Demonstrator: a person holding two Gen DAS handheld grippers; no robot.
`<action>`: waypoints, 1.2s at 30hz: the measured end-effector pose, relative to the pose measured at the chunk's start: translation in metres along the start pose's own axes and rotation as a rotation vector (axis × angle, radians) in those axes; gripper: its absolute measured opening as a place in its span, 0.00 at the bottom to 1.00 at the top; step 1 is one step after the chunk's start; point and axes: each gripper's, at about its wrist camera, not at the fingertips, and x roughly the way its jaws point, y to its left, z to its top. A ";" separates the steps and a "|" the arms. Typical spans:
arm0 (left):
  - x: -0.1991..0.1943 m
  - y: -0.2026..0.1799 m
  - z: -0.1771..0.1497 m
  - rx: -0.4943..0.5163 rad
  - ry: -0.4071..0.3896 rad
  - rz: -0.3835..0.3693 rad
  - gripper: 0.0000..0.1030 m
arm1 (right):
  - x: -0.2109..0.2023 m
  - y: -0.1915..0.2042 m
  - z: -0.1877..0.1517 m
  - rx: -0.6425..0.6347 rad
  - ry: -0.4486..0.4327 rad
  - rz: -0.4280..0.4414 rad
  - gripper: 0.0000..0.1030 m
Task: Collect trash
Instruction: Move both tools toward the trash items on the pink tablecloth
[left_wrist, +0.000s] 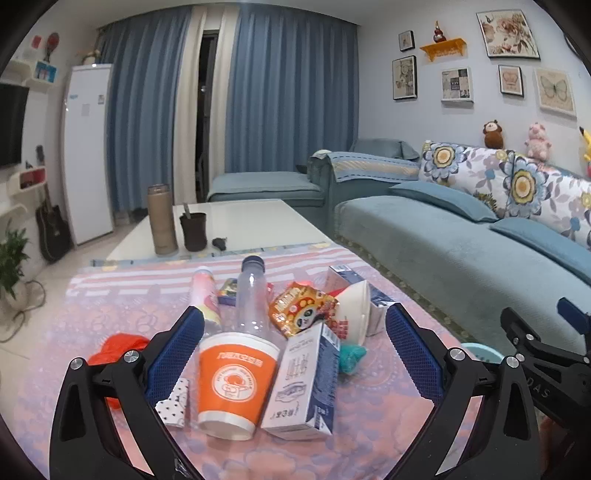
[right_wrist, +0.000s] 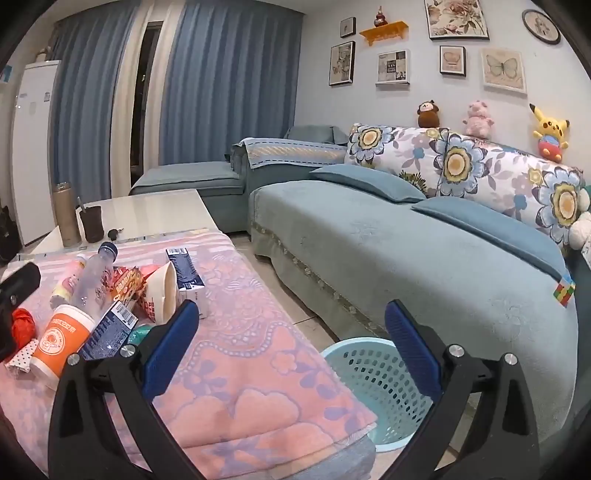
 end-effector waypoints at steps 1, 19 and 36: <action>-0.003 0.001 0.000 -0.007 -0.016 -0.007 0.92 | 0.000 0.000 0.000 0.001 0.001 0.004 0.93; -0.023 0.008 0.004 -0.022 -0.108 0.007 0.92 | -0.019 0.014 0.002 -0.047 -0.081 0.041 0.93; -0.028 0.011 0.006 -0.017 -0.121 0.000 0.92 | -0.019 0.015 0.001 -0.050 -0.069 0.060 0.93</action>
